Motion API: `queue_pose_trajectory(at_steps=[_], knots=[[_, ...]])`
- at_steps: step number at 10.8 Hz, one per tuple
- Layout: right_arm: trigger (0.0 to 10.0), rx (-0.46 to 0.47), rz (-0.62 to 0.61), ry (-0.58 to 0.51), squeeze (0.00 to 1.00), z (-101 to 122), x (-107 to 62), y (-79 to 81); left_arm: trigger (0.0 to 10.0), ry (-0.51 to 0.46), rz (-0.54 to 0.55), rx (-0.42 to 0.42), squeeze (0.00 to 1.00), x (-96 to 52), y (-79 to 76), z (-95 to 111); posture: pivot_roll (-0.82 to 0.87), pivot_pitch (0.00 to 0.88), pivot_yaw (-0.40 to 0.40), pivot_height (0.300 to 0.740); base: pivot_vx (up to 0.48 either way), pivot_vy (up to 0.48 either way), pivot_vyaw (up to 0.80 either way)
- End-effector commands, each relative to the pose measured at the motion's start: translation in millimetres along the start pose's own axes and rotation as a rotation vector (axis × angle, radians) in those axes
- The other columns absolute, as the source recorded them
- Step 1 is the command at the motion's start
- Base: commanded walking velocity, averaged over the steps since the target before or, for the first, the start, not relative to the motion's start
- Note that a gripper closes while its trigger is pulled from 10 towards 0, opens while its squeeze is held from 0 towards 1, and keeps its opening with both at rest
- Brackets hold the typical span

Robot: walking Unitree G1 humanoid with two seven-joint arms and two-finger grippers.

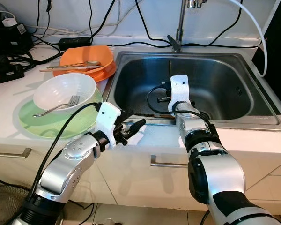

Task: Kitchen organization

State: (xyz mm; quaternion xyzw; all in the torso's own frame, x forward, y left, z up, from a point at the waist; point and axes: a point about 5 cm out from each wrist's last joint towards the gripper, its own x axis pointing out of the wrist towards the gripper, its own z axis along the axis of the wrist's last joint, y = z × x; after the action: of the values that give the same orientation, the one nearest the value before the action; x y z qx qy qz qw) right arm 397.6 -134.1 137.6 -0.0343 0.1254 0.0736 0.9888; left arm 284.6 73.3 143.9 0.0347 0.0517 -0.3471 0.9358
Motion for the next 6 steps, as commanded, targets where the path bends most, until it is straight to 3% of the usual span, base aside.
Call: queue_pose_trajectory(at_steps=[1,3,4,6], knots=[[10.0,-0.013,0.013,0.021,0.93,-4,-0.2,2.1,10.0,0.018,-0.005,0.011,0.00,-0.4,-0.6,-3,0.13,0.000,0.035,0.740,0.000,0.000,0.00],[10.0,-0.015,0.009,0.020,0.85,-3,-0.2,1.4,10.0,0.024,-0.006,0.011,0.00,-0.8,-1.3,-5,0.13,0.000,0.031,0.740,0.000,0.000,0.00],[10.0,-0.025,0.001,-0.002,0.00,0,-0.2,0.3,10.0,0.025,-0.006,0.012,0.00,-0.6,-1.7,-5,0.13,0.000,0.029,0.740,0.000,0.000,0.00],[10.0,-0.060,-0.032,-0.125,0.00,18,-0.3,-2.6,10.0,0.018,0.009,0.015,0.00,-0.6,-0.5,-4,0.12,0.000,0.032,0.740,0.000,0.000,0.00]])
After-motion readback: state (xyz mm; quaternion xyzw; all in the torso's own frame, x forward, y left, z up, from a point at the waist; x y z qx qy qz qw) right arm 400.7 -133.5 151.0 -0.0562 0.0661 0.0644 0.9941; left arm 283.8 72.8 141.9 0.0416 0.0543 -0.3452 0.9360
